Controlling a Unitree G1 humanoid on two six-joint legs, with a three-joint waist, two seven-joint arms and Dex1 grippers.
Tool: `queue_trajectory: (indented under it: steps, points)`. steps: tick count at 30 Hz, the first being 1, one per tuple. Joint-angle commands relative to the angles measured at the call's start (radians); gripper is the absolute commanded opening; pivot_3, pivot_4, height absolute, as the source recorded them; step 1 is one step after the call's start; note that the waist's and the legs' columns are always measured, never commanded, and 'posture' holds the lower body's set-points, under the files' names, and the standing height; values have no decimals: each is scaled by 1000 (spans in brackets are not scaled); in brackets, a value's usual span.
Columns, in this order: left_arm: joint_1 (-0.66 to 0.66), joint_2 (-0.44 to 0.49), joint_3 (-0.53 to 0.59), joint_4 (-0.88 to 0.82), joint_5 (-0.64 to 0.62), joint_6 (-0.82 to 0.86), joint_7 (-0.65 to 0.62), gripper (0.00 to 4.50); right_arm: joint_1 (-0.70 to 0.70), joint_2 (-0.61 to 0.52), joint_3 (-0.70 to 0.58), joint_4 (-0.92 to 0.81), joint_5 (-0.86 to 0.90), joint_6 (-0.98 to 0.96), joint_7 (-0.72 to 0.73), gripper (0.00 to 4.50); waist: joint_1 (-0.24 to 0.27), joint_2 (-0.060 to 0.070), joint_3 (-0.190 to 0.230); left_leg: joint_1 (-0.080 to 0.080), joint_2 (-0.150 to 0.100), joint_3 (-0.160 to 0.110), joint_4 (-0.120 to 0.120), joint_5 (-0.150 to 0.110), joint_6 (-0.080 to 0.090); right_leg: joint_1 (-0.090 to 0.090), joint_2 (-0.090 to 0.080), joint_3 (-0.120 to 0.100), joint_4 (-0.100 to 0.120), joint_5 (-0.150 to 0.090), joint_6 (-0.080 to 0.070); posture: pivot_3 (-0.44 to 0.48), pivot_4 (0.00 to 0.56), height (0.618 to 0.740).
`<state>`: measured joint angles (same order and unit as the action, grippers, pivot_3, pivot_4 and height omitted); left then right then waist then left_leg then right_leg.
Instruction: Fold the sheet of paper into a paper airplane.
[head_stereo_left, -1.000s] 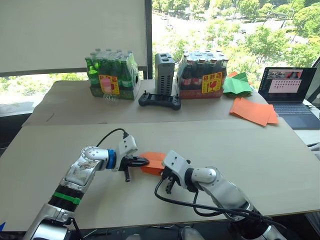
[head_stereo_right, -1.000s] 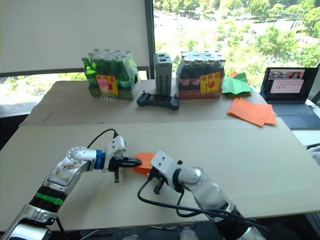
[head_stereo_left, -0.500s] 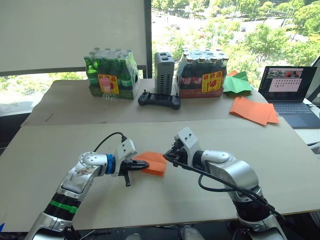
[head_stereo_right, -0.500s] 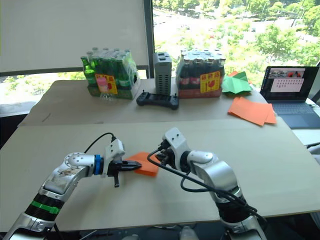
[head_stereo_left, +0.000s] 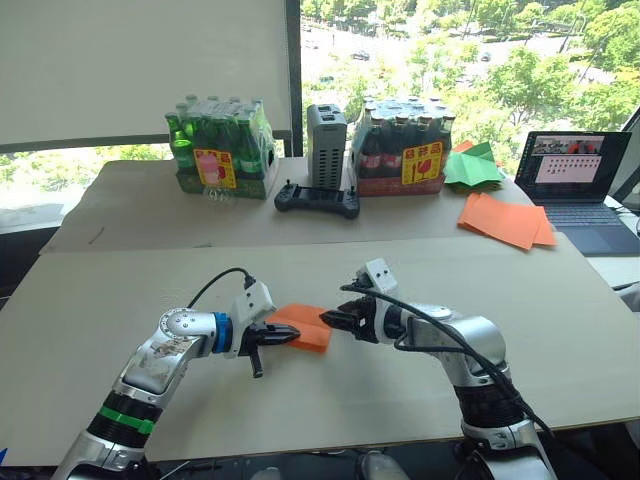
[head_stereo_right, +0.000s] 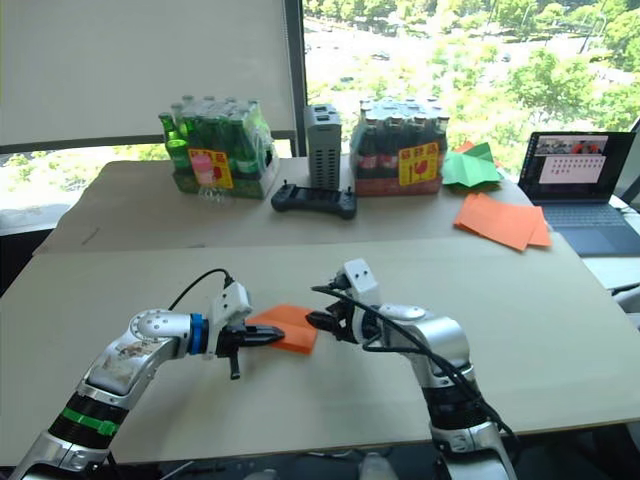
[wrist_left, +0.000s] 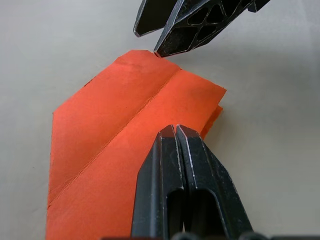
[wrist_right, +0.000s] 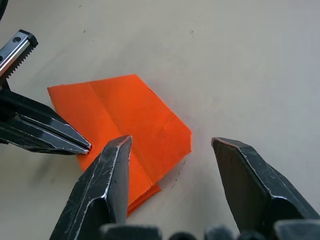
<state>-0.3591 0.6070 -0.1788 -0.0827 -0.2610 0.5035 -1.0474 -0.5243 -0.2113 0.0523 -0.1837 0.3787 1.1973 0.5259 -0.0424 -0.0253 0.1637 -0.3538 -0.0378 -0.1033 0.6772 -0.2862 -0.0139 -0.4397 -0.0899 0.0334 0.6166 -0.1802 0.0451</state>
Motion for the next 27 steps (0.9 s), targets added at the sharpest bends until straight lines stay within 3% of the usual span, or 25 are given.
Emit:
queue_trajectory:
  steps: [1, 5, 17, 27]
  points:
    - [-1, 4, 0, -39, -12, 5, 2, 48, 11, -20, -8, -19, 43, 34, 14, 2858, 0, 0, 0, 0, 0, 0, 0, 0, 0, 0, 0, 0, 0, 0, 0, 0, 150, 723]
    - [1, 2, 0, -40, -12, 8, 6, 48, 25, -24, 12, -28, 62, 45, 6, 2858, -1, 0, 0, 0, 0, 0, 0, 0, 0, 0, 0, 0, 0, 0, 0, 0, 150, 723]
    - [5, 5, -2, -48, -10, 11, 12, 48, 0, 105, -67, 56, 111, 12, -52, 2858, 0, 0, 0, 0, 0, 0, 0, 0, 0, 0, 0, 0, 1, 0, 0, 0, 150, 723]
    - [9, 17, -12, -55, -4, 11, 8, 48, -2, 115, -81, 107, 103, -80, -44, 2858, -1, 0, 0, 0, 0, 0, 0, 0, 0, 0, 0, 0, 1, 0, 0, 0, 150, 723]
